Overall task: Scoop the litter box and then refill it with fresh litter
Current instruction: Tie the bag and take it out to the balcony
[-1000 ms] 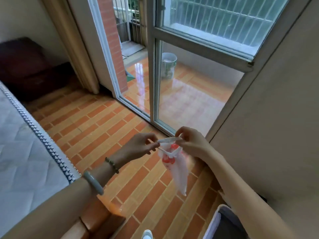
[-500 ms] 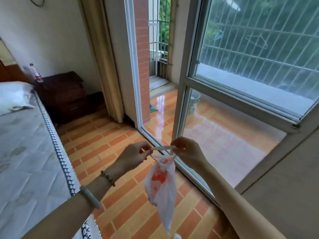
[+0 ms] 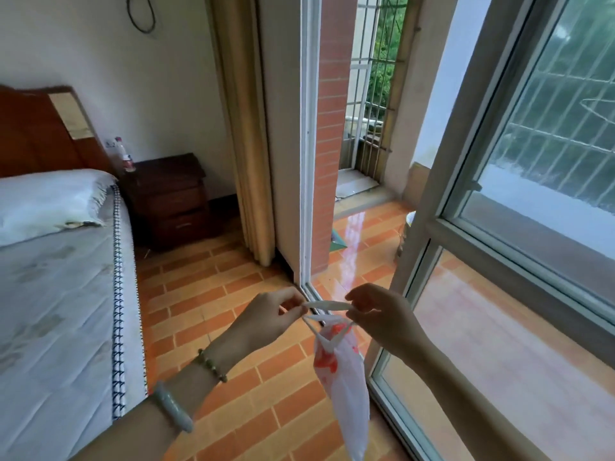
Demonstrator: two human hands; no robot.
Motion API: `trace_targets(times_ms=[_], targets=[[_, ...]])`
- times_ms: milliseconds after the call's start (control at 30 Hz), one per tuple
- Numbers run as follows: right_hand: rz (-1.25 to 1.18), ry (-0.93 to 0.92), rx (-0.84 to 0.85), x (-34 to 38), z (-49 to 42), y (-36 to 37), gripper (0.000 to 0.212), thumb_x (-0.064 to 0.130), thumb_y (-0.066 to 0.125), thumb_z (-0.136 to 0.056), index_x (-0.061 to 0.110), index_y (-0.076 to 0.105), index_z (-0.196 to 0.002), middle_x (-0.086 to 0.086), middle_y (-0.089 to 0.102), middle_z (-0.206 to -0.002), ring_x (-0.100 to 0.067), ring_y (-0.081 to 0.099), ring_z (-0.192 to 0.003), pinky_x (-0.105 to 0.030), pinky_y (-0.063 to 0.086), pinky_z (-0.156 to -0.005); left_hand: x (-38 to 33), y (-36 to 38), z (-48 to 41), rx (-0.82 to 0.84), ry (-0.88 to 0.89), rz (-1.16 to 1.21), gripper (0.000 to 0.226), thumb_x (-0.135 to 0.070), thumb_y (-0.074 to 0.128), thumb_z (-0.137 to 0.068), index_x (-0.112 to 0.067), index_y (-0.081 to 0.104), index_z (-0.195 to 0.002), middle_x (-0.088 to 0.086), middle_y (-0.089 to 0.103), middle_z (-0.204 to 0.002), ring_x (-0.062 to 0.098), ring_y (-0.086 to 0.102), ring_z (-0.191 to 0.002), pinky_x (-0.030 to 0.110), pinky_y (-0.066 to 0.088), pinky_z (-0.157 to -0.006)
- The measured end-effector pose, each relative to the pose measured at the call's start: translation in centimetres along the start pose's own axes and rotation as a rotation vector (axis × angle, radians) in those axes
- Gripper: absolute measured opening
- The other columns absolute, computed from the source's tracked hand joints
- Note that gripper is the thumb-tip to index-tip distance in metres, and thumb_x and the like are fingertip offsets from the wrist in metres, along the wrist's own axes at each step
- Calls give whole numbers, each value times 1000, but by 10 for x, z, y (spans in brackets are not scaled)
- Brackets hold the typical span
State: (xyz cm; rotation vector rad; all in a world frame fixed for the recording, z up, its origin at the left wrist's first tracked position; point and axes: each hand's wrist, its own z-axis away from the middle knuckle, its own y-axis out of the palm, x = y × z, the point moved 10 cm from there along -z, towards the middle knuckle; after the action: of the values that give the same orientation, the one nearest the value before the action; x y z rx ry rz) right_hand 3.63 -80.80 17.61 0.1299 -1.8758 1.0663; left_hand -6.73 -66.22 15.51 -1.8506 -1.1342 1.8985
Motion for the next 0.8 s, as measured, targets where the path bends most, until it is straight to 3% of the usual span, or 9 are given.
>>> trace_targets(times_ms=[133, 233, 367, 433, 533, 633, 733, 800], targets=[[4, 10, 30, -17, -83, 9, 19, 5, 73, -75, 21, 68, -84, 20, 62, -70, 12, 59, -68, -4, 42, -62, 29, -17, -66, -23, -32, -4, 15, -30, 61, -89, -39, 57, -78, -18, 62, -77, -3, 57, -76, 12, 43, -62], [3, -17, 30, -28, -147, 17, 17, 2, 71, -75, 16, 71, -84, 21, 62, -67, 13, 59, -64, -3, 40, -59, 58, -29, -128, -29, -40, 0, 6, -30, 61, -89, -28, 64, -84, -14, 64, -80, 1, 57, -78, 14, 43, -63], [-73, 12, -60, -46, -229, 15, 22, -2, 70, -76, 19, 70, -80, 18, 64, -65, 10, 58, -59, -4, 39, -58, 86, -46, -224, 24, 41, 16, 12, -28, 62, -89, -17, 66, -89, -4, 68, -80, 11, 60, -75, 16, 44, -65], [-163, 57, -106, -58, -267, 14, 33, -6, 70, -76, 27, 66, -76, 15, 67, -63, 5, 58, -58, -10, 44, -62, 100, -53, -274, 82, 75, 20, 13, -31, 62, -89, -19, 65, -88, -5, 68, -79, 12, 61, -74, 26, 49, -70], [-270, 111, -166, -70, -320, 10, 32, -8, 69, -77, 24, 67, -77, 9, 70, -68, -3, 61, -63, -19, 50, -65, 116, -59, -340, 181, 114, 28, 9, -34, 60, -89, -27, 62, -83, -9, 68, -79, 10, 64, -77, 33, 51, -75], [-287, 141, -226, -81, -366, 4, 28, -9, 69, -76, 19, 66, -76, 11, 67, -62, 1, 57, -59, -14, 46, -60, 124, -64, -402, 207, 141, 61, 7, -27, 62, -88, -26, 63, -80, -10, 67, -77, 6, 62, -76, 29, 50, -76], [-270, 171, -301, -100, -401, -6, 32, -3, 71, -73, 29, 67, -73, 7, 68, -65, -5, 59, -62, -26, 49, -62, 127, -59, -457, 194, 135, 96, 21, -22, 65, -87, -37, 58, -73, -17, 64, -74, -3, 58, -70, 16, 44, -68], [-261, 179, -354, -117, -422, -17, 30, 5, 70, -69, 35, 68, -70, 2, 70, -68, -8, 61, -63, -32, 51, -64, 130, -46, -492, 219, 131, 112, 23, -23, 65, -87, -38, 57, -72, -16, 64, -75, -3, 58, -70, 14, 43, -67]])
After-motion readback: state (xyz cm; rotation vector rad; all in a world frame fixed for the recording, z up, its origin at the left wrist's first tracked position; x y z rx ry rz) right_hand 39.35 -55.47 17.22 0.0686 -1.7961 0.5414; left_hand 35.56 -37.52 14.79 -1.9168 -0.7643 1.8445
